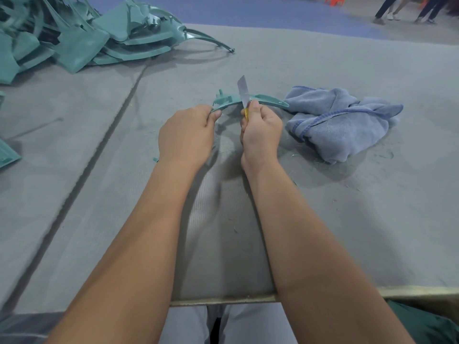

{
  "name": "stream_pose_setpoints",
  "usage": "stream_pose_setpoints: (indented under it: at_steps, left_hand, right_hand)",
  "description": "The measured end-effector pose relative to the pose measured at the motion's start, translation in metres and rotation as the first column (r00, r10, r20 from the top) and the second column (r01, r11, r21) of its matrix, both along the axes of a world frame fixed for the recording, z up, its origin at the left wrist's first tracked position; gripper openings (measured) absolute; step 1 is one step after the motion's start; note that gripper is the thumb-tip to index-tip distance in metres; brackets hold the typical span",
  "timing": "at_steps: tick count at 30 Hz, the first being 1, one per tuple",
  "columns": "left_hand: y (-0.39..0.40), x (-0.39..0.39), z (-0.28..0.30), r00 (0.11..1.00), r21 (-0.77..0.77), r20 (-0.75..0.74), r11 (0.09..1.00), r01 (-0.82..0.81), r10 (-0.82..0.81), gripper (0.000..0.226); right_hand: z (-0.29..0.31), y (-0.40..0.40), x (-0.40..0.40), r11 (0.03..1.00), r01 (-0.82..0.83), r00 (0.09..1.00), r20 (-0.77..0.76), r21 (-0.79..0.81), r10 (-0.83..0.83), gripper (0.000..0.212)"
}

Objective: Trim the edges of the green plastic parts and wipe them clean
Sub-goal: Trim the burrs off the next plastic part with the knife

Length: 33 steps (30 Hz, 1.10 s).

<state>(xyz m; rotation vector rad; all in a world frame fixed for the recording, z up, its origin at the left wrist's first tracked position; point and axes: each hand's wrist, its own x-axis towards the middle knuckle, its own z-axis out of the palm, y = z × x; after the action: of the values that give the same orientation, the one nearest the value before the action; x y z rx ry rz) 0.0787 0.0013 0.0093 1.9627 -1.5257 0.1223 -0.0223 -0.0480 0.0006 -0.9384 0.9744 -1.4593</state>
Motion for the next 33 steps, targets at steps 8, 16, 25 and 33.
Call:
stream_pose_setpoints:
  at_steps: [8, 16, 25, 33]
  left_hand:
    - [0.001, 0.009, 0.005, 0.996, -0.048, -0.075, 0.998, -0.05, 0.046, 0.041]
    - [0.009, 0.009, 0.008, 0.997, -0.175, 0.014, 0.982, -0.07, 0.074, 0.023]
    - [0.006, 0.021, -0.006, 0.99, -0.119, 0.006, 0.983, -0.138, 0.14, 0.023]
    - [0.005, 0.02, -0.013, 0.99, -0.138, -0.026, 0.98, -0.144, 0.141, 0.028]
  right_hand:
    - [0.001, -0.008, -0.012, 0.963, 0.266, 0.959, 0.089, 0.05, -0.27, 0.038]
    - [0.007, -0.005, -0.02, 0.975, 0.221, 0.974, -0.051, -0.037, -0.223, 0.018]
    - [0.006, -0.003, -0.019, 0.966, 0.239, 0.918, -0.301, -0.1, -0.259, 0.017]
    - [0.004, -0.012, -0.023, 0.964, 0.259, 0.92, -0.319, 0.064, -0.226, 0.025]
